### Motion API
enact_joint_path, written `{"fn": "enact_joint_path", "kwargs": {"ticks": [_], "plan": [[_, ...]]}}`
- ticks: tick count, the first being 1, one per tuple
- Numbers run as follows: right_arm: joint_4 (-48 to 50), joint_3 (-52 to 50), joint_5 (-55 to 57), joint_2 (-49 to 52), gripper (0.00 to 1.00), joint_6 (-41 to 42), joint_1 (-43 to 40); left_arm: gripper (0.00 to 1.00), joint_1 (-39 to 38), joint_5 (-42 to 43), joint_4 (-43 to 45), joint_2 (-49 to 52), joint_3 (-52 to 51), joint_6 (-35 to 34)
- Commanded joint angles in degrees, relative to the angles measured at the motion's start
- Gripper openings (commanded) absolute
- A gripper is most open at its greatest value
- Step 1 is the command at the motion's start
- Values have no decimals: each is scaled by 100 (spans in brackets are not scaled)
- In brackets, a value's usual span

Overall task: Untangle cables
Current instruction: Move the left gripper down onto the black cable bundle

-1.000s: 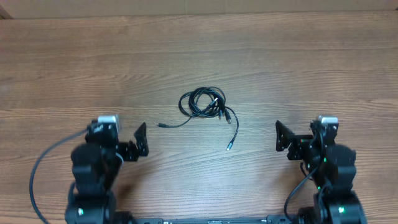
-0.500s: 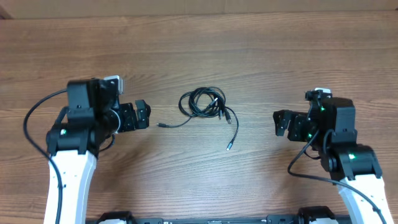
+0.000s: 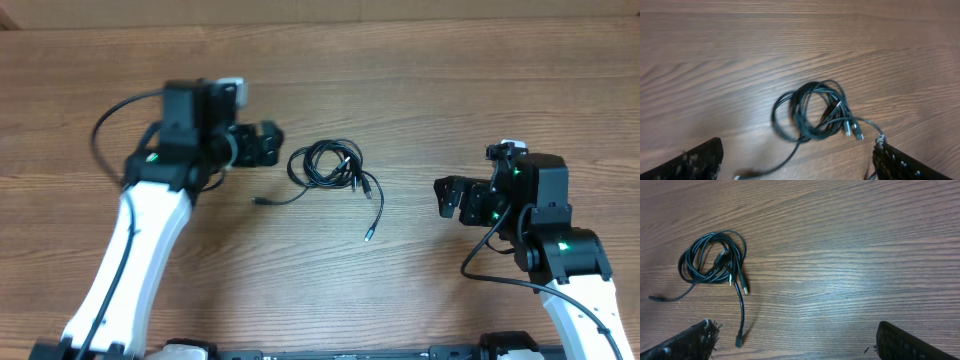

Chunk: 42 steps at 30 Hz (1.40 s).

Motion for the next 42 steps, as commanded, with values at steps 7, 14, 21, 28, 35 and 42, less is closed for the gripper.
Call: {"fn": "enact_joint_path", "kwargs": {"ticks": [7, 14, 21, 28, 35, 42], "plan": [[28, 157, -37, -24, 100, 24, 31, 88, -647, -387, 691, 1580, 431, -1384], [26, 157, -35, -24, 100, 24, 31, 81, -1047, -496, 1008, 2494, 431, -1386], [28, 157, -35, -24, 100, 24, 31, 61, -1187, -525, 1054, 2983, 431, -1473], [31, 157, -37, -24, 100, 24, 31, 28, -1193, -560, 907, 3130, 428, -1473], [33, 157, -55, -24, 100, 24, 33, 4, -1193, -560, 704, 3115, 448, -1471], [289, 157, -592, -13, 100, 22, 33, 4, -1213, -385, 313, 2616, 772, -1425]]}}
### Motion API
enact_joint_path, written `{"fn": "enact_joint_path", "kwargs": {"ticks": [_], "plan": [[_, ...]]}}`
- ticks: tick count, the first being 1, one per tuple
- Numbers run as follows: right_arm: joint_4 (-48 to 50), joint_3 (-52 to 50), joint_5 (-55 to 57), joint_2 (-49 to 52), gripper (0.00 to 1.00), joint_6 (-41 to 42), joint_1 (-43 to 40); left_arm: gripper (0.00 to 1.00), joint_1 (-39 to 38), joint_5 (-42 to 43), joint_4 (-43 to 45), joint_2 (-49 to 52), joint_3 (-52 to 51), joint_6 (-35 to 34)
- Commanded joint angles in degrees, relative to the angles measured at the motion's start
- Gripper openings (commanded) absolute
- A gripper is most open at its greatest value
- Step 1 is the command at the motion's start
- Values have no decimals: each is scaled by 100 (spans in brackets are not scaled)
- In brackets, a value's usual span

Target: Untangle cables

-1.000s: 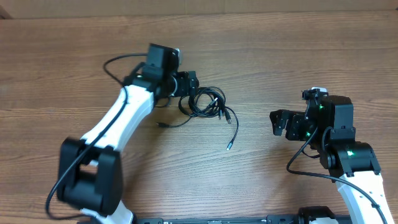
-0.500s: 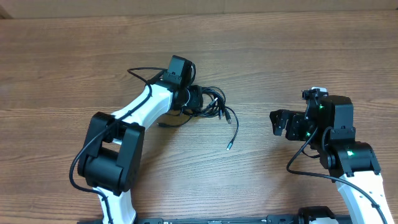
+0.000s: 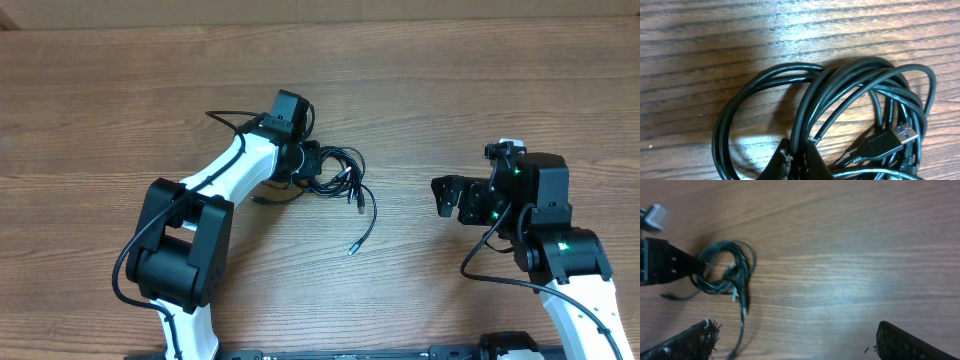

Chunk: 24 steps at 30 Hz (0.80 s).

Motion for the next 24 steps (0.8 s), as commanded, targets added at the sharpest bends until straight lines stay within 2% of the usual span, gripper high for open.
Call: {"fn": "enact_joint_path", "kwargs": {"ticks": [1, 5, 11, 15, 17, 20, 24], "plan": [[188, 157, -437, -13, 100, 24, 33, 4, -59, 203, -175, -553, 326, 52], [516, 157, -918, 15, 100, 22, 33, 4, -170, 763, -352, -1178, 378, 181], [1064, 157, -1742, 385, 100, 22, 59, 4, -669, 776, -750, -1801, 378, 463], [1279, 157, -1882, 704, 96, 20, 243, 4, -975, 754, -916, -1932, 378, 505], [1360, 155, -1878, 879, 89, 17, 354, 4, -1082, 750, -949, -1932, 378, 507], [1388, 155, -1880, 1198, 68, 20, 452, 4, -1152, 734, -942, -1934, 378, 527], [1338, 151, -1880, 1574, 64, 22, 474, 4, -1143, 706, -935, -1952, 378, 553]]}}
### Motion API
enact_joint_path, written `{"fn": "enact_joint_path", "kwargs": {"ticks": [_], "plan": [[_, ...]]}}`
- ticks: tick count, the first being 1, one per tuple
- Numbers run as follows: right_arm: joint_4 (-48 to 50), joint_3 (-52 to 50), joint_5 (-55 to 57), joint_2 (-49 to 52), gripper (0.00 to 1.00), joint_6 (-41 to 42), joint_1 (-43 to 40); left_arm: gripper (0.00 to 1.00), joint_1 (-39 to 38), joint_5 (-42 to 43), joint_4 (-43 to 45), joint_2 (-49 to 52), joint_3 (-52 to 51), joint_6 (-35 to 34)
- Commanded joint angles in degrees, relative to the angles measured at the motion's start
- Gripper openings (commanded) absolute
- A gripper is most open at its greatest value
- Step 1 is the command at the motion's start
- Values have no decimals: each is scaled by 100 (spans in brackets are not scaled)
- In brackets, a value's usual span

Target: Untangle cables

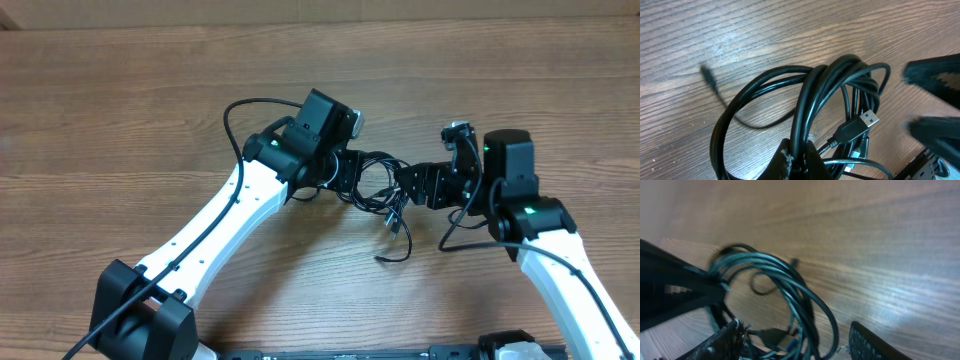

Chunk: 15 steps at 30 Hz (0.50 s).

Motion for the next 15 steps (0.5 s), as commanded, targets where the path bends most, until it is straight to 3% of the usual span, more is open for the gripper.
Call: {"fn": "enact_joint_path", "kwargs": {"ticks": [1, 9, 13, 15], "plan": [[-17, 138, -70, 317, 63, 0, 24, 4, 4, 37, 37, -133, 98, 179], [-7, 138, -68, 640, 57, -2, 24, 4, -2, -17, 131, -177, 101, 173], [81, 133, -68, 643, 44, -42, 24, 4, -2, 24, 153, -229, 111, 149], [114, 133, -68, 643, 31, -42, 24, 4, -2, 48, 157, -267, 129, 151]]}}
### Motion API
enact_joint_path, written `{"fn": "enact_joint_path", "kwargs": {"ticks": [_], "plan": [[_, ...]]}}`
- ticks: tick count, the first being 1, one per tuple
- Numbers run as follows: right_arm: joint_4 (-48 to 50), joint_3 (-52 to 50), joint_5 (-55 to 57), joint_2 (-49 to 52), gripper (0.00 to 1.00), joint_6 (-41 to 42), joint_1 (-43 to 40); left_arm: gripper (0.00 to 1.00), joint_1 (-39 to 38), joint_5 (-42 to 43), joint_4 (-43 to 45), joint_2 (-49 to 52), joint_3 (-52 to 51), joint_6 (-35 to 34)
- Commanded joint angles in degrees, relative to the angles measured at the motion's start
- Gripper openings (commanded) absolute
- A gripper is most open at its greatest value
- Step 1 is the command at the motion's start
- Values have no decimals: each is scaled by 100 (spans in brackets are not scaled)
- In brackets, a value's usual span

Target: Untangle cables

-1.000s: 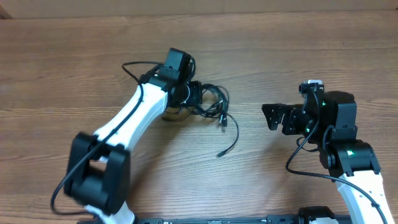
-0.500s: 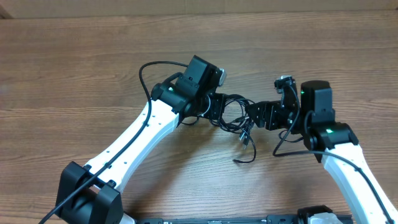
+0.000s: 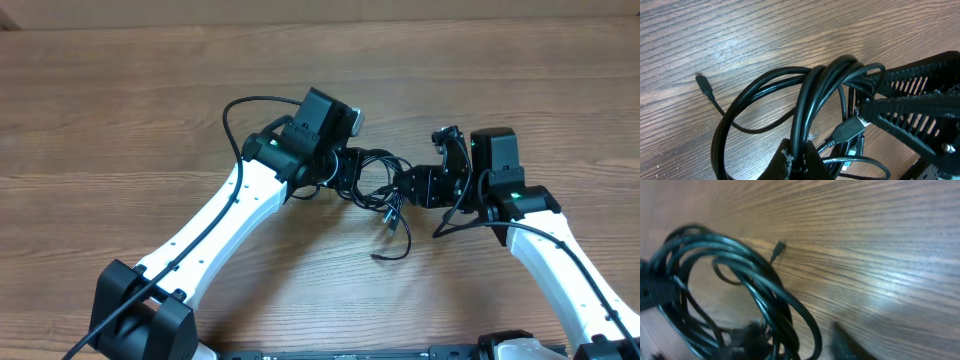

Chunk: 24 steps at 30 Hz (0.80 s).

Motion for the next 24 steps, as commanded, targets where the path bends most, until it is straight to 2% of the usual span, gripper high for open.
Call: {"fn": "enact_joint_path", "kwargs": {"ticks": [1, 3, 7, 11, 14, 19, 20, 22, 24], "plan": [[81, 133, -22, 4, 22, -24, 24, 4, -2, 66, 59, -289, 131, 66], [107, 133, -22, 4, 11, -24, 24, 4, -2, 68, 57, -323, 131, 63], [105, 133, -22, 4, 9, -24, 24, 4, -2, 136, 63, -332, 131, 61], [105, 133, -26, 4, 15, -22, 24, 4, -2, 184, 63, -337, 131, 63], [101, 133, -28, 4, 36, -22, 24, 4, -2, 407, 136, -337, 131, 66], [85, 133, -26, 4, 35, -22, 24, 4, 11, 846, 474, -365, 131, 85], [85, 133, -26, 4, 34, -22, 24, 4, 11, 938, 518, -380, 131, 85], [87, 133, -24, 4, 26, -24, 24, 4, 11, 1014, 540, -396, 131, 87], [107, 133, -22, 4, 8, -24, 24, 4, 11, 866, 483, -398, 131, 92]]}}
